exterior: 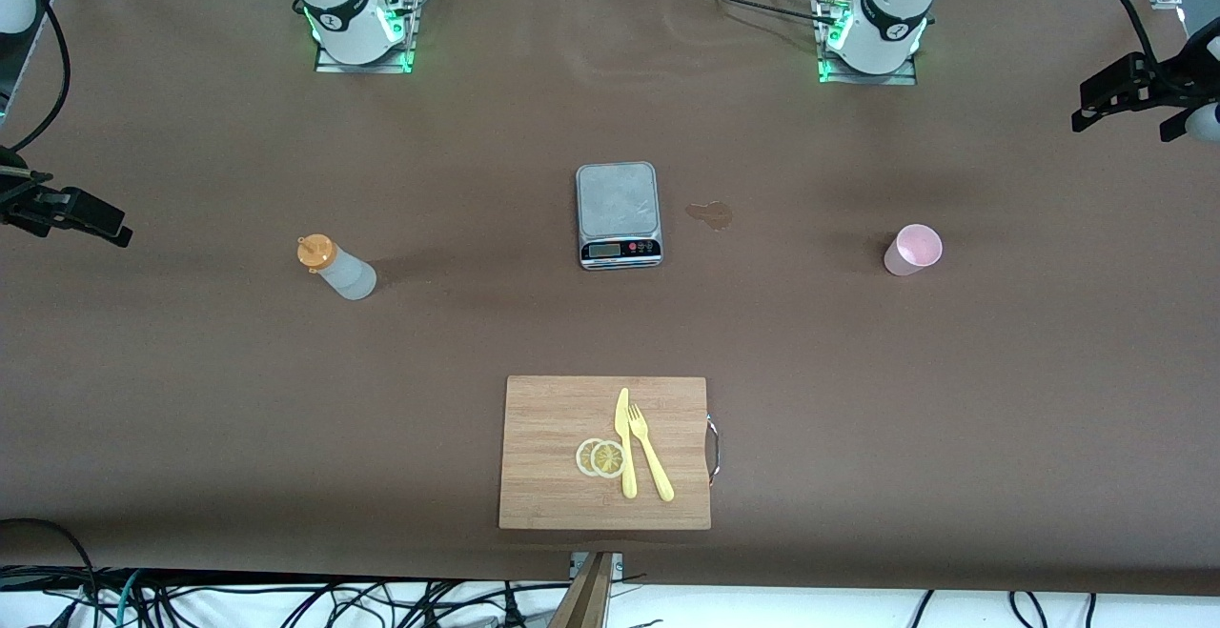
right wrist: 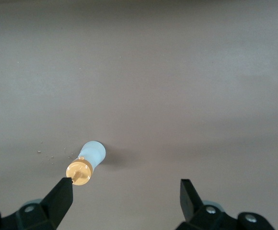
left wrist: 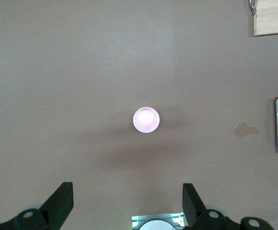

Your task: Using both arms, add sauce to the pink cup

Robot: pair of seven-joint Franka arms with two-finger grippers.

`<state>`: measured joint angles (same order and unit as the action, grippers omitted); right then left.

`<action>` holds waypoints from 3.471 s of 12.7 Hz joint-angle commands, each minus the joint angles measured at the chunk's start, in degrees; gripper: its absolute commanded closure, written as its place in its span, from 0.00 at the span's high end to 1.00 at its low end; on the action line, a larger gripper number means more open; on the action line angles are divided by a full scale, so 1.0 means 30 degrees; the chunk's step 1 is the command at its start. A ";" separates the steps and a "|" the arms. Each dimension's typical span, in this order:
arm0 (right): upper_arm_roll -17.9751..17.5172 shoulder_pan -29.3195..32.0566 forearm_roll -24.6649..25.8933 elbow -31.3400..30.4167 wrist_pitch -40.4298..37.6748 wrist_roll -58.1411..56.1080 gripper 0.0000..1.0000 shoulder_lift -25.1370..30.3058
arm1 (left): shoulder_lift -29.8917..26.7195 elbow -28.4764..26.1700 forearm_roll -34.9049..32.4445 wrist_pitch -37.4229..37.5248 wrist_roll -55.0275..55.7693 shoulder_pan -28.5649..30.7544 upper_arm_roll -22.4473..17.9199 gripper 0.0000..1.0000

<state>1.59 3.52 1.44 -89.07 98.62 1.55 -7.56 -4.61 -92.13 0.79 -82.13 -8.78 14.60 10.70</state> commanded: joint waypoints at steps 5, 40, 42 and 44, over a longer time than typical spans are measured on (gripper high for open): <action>-0.0119 0.0117 0.0166 0.0336 -0.0003 -0.0195 0.99 -0.0087 | 0.0217 0.0505 0.0263 0.0335 -0.0384 0.0086 -0.0020 1.00; -0.0119 0.0146 0.0078 0.0336 0.0173 -0.0224 0.99 -0.0262 | 0.0949 0.0798 0.0117 0.0305 -0.0179 -0.3811 -0.4093 1.00; -0.0119 0.0146 0.0049 0.0336 0.0173 -0.0224 0.99 -0.0262 | 0.2113 0.0710 -0.0028 0.0334 -0.0208 -0.3898 -0.4035 1.00; -0.0118 0.0146 -0.0009 0.0336 0.0173 -0.0224 0.99 -0.0262 | 0.2651 0.0857 -0.0701 0.0160 -0.0266 -0.3899 -0.4004 1.00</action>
<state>1.59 3.53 1.43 -89.05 99.18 1.53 -7.97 0.70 -91.38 0.45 -82.00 -8.78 3.75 -0.74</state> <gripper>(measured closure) 0.004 0.000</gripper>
